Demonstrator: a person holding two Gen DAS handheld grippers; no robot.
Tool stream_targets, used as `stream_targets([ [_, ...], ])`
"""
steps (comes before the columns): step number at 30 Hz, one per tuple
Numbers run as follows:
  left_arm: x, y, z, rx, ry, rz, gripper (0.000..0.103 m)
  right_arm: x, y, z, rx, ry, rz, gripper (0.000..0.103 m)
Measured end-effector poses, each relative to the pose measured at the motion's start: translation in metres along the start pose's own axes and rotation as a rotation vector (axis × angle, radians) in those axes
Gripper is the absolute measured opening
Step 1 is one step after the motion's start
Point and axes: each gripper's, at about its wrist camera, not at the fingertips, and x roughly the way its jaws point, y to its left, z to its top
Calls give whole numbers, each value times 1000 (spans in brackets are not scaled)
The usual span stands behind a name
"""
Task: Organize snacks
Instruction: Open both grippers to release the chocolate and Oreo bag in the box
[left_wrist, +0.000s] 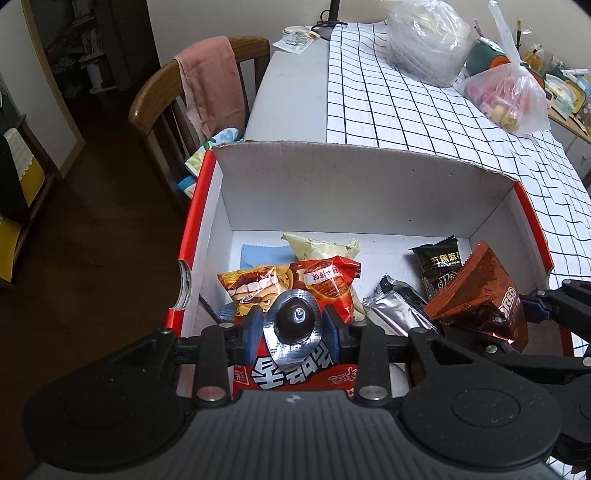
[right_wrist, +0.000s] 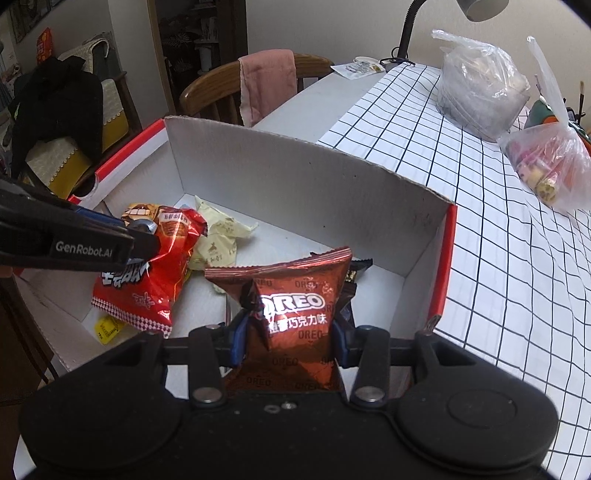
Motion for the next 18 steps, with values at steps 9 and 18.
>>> stream_targets([
  [9,-4,2,-4,-6,-10,-8,35,-9,0,-3,19,-30,25,57],
  [18,-24,4,-14,-18,-46,-40,56,-38,-7,-11,70,-104,63,81],
])
